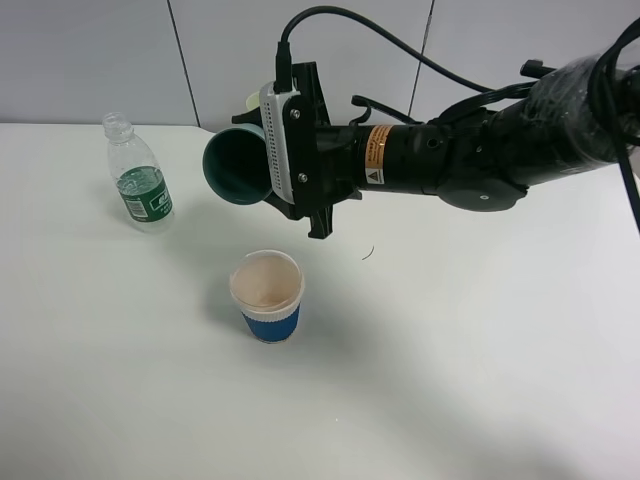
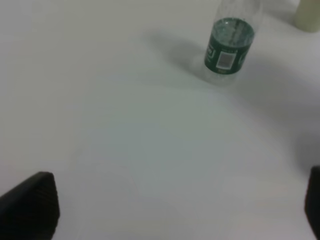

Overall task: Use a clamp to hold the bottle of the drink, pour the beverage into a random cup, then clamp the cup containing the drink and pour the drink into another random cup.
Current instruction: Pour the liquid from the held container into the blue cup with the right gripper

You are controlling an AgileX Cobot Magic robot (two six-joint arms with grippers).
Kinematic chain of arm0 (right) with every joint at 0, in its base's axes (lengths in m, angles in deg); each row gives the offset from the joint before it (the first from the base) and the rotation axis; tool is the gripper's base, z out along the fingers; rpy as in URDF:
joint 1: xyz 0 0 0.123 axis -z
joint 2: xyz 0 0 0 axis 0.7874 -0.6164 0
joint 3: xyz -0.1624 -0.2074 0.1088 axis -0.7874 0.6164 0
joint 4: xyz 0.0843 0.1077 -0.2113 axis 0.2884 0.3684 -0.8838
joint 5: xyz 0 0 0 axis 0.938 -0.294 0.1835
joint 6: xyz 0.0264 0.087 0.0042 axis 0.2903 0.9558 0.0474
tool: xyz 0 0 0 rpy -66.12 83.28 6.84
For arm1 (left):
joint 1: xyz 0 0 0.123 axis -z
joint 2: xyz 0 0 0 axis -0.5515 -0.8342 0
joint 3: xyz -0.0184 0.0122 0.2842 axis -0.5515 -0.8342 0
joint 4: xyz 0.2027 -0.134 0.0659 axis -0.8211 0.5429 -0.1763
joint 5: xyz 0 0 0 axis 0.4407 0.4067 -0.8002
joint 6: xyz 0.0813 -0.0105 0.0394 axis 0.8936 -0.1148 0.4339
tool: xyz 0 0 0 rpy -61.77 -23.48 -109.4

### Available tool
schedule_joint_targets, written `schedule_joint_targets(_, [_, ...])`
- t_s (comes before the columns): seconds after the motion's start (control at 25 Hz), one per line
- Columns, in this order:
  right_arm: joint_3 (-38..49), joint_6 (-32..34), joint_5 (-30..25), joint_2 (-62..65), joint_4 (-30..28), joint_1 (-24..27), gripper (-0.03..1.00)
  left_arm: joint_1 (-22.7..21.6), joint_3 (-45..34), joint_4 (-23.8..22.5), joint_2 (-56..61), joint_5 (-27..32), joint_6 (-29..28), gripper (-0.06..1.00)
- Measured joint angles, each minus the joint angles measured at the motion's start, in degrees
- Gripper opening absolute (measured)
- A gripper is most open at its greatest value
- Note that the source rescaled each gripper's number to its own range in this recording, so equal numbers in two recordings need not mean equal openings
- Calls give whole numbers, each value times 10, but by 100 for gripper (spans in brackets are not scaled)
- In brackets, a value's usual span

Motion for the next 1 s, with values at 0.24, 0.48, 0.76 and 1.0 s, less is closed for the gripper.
schedule_joint_targets(0.24, [0, -43, 0, 0, 0, 0, 0, 0, 0, 0, 0, 0, 0, 100])
schedule_joint_targets(0.48, [0, -71, 1, 0, 0, 0, 0, 0, 0, 0, 0, 0, 0, 100])
schedule_joint_targets(0.76, [0, -75, 2, 0, 0, 0, 0, 0, 0, 0, 0, 0, 0, 100])
schedule_joint_targets(1.0, [0, -77, 4, 0, 0, 0, 0, 0, 0, 0, 0, 0, 0, 100])
